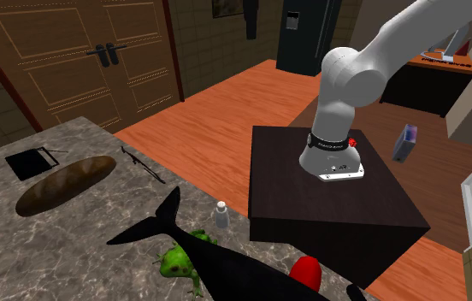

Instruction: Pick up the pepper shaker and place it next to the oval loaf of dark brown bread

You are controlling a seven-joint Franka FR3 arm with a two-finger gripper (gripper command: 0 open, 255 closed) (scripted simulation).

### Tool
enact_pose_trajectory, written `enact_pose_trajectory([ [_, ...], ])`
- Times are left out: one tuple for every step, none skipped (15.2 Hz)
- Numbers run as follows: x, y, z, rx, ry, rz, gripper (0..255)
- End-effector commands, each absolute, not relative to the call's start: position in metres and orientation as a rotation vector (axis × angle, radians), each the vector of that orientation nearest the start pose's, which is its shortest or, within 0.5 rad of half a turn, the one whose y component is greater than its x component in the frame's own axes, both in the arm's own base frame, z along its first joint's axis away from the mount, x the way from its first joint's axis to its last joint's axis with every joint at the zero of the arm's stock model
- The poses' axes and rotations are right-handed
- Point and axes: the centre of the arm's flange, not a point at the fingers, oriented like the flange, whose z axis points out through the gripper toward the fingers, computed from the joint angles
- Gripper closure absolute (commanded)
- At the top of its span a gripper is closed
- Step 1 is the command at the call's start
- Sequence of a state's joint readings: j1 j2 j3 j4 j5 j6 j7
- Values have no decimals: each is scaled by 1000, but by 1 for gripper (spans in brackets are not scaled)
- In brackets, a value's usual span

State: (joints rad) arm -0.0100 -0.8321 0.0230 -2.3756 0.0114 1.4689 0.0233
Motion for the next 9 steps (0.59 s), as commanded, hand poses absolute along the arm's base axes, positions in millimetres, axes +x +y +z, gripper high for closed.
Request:
enact_pose_trajectory([
  [283, 7, 586, -3146, 28, 117, 0],
  [285, 11, 574, -3144, 30, 115, 0],
  [287, 16, 562, -3142, 32, 113, 0],
  [289, 20, 550, -3140, 34, 111, 0],
  [290, 24, 538, -3137, 36, 108, 0],
  [292, 29, 526, -3135, 39, 106, 0],
  [294, 33, 513, -3133, 41, 104, 0],
  [296, 38, 501, -3131, 43, 101, 0],
  [298, 42, 489, -3129, 45, 99, 0],
])
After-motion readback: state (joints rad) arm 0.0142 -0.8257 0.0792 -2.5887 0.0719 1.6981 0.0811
